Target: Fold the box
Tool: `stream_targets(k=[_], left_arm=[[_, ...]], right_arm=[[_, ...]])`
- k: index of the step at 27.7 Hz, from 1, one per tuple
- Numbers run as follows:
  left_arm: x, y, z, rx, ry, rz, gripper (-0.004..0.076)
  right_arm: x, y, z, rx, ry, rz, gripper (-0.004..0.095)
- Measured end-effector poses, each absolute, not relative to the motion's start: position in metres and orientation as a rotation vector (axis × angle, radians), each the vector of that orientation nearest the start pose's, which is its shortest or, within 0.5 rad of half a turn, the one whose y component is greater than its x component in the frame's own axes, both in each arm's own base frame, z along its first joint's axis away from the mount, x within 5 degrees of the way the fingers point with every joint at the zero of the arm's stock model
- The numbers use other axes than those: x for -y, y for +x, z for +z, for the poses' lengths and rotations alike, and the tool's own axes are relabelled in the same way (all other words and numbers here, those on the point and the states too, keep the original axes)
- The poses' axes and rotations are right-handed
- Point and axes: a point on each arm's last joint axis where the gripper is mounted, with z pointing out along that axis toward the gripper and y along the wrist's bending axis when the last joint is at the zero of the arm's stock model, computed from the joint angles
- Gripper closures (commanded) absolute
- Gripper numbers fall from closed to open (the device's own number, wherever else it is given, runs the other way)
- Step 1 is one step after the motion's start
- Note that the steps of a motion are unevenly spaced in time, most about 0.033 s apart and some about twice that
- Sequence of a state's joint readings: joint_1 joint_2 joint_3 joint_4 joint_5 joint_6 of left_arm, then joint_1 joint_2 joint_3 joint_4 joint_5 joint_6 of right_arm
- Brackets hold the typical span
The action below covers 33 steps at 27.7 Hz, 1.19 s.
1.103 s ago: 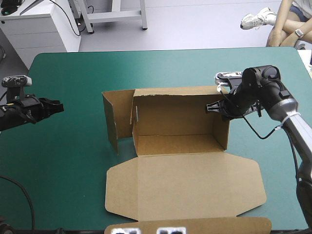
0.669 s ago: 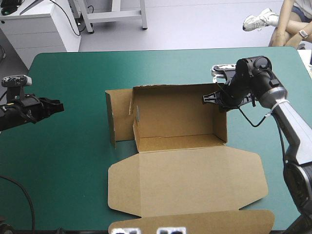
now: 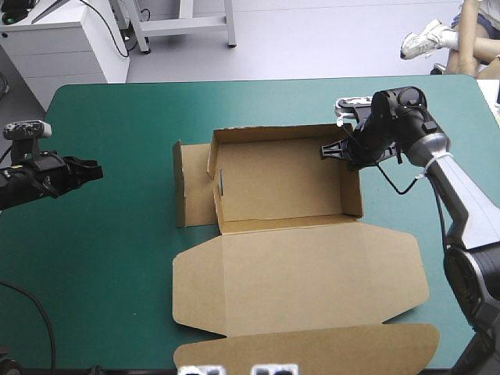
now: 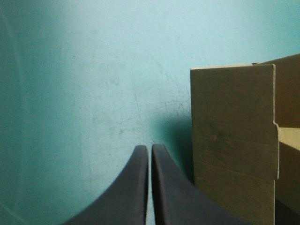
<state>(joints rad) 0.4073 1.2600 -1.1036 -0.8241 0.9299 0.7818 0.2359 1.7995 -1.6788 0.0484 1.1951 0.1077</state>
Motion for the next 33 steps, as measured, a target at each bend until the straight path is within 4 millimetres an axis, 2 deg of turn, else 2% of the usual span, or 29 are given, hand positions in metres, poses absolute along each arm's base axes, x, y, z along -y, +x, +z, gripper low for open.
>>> stream_targets(k=[5, 8, 15, 17, 22, 25, 33], left_arm=[[-0.051, 0.253, 0.355, -2.226, 0.068, -0.417, 0.0716], [-0.051, 0.253, 0.355, -2.225, 0.066, -0.419, 0.0716], [-0.050, 0.253, 0.356, -2.218, 0.062, -0.440, 0.0716], [-0.050, 0.253, 0.356, -2.218, 0.062, -0.442, 0.0716], [-0.049, 0.253, 0.356, -2.218, 0.062, -0.446, 0.0716], [-0.049, 0.253, 0.356, -2.217, 0.061, -0.452, 0.0716], [-0.048, 0.253, 0.357, -2.211, 0.057, -0.464, 0.0716]], right_arm=[[-0.096, 0.387, 0.309, -2.795, -0.161, 0.146, 0.0917], [-0.098, 0.394, 0.310, -2.802, -0.163, 0.143, 0.0820], [-0.102, 0.405, 0.308, -2.811, -0.162, 0.154, 0.0392], [-0.102, 0.410, 0.306, -2.810, -0.162, 0.152, 0.0317], [-0.103, 0.419, 0.305, -2.796, -0.156, 0.131, 0.0299], [-0.103, 0.421, 0.314, -2.766, -0.149, 0.131, 0.0299], [-0.101, 0.400, 0.352, -2.687, -0.138, 0.186, 0.0299]])
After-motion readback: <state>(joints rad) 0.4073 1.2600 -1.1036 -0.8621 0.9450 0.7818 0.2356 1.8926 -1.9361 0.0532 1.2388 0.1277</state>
